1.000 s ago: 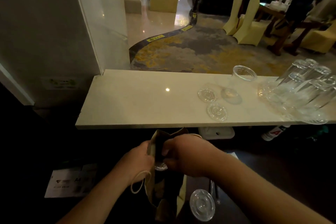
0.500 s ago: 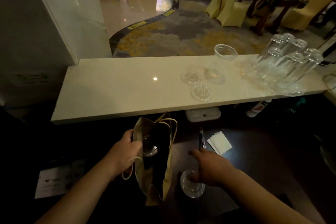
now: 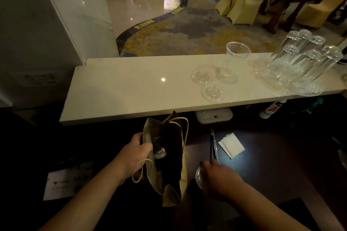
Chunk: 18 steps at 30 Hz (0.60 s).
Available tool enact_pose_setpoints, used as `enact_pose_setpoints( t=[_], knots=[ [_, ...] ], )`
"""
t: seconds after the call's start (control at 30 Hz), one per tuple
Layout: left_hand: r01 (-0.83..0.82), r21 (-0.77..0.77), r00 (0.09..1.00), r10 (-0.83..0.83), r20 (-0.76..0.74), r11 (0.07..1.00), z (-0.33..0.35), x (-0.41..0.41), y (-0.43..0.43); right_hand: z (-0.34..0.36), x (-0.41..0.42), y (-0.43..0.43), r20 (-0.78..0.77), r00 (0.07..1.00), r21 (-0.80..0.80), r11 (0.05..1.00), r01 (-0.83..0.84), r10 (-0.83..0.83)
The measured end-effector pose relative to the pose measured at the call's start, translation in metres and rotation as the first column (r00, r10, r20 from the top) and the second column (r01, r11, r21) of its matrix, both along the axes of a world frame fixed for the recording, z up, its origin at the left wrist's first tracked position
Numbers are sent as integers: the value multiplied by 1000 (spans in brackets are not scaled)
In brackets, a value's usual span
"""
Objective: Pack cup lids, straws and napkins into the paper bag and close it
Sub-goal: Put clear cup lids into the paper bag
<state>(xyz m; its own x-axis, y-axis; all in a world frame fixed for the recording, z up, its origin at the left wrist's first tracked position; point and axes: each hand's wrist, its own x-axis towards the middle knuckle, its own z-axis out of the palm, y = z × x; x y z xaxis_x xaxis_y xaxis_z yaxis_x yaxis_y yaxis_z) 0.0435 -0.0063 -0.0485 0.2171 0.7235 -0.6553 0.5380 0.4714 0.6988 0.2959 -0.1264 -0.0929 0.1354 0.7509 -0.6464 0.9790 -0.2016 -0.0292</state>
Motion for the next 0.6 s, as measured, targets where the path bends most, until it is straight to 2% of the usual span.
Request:
enact_pose_setpoints(
  t=[0.13, 0.27, 0.47, 0.6],
  knots=[
    [29, -36, 999, -29, 21, 999, 3, 3, -2, 73, 5, 21, 80, 996, 40, 998, -46, 42],
    [53, -36, 997, -51, 51, 998, 7, 2, -5, 154, -2, 40, 147, 985, 147, 982, -116, 94],
    [60, -39, 997, -58, 52, 997, 9, -4, -4, 242, -32, 56, 82, 976, 228, 950, -214, 201],
    [51, -13, 998, -51, 45, 999, 8, -8, -4, 253, -59, 60, -4, 946, 251, 916, -312, 324]
  ],
)
